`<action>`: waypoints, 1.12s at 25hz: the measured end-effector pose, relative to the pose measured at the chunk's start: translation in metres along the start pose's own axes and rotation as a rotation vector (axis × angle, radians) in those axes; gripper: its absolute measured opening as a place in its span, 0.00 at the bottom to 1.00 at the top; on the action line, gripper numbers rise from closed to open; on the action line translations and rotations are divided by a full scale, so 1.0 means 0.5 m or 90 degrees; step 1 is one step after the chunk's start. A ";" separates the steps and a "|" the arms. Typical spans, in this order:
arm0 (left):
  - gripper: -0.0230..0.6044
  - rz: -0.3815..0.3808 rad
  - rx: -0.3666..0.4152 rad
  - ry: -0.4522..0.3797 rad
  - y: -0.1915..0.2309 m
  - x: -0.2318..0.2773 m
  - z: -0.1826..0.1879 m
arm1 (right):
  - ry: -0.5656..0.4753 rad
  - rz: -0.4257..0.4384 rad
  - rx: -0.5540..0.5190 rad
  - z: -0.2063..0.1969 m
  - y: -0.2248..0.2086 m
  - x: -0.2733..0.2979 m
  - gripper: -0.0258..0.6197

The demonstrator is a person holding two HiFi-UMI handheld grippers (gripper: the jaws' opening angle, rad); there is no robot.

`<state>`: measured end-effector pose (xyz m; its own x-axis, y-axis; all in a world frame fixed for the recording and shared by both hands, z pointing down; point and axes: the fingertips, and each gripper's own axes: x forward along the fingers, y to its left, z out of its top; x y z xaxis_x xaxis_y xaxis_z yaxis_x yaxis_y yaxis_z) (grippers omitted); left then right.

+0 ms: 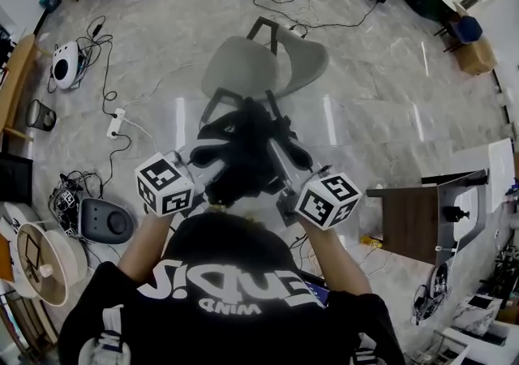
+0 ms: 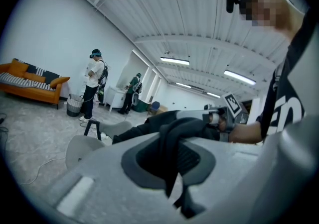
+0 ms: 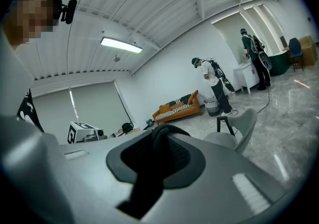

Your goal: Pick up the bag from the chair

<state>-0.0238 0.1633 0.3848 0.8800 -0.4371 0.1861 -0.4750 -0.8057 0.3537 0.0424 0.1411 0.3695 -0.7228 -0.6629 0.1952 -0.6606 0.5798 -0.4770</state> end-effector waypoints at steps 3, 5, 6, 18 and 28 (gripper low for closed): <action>0.07 0.004 -0.003 0.007 -0.010 0.022 -0.020 | -0.008 -0.010 0.017 -0.015 -0.024 -0.020 0.12; 0.07 0.004 -0.006 0.013 -0.015 0.035 -0.032 | -0.012 -0.016 0.022 -0.025 -0.038 -0.031 0.12; 0.07 0.003 -0.007 0.017 -0.017 0.040 -0.038 | -0.010 -0.018 0.023 -0.031 -0.044 -0.035 0.12; 0.07 0.000 -0.027 0.019 -0.045 0.086 -0.069 | -0.007 -0.043 0.026 -0.048 -0.079 -0.076 0.12; 0.07 -0.003 -0.026 0.017 -0.046 0.085 -0.063 | -0.010 -0.049 0.027 -0.046 -0.075 -0.078 0.12</action>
<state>0.0248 0.1760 0.4135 0.8824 -0.4217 0.2086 -0.4705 -0.7908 0.3916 0.0908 0.1561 0.3995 -0.6666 -0.7125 0.2191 -0.7047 0.5065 -0.4970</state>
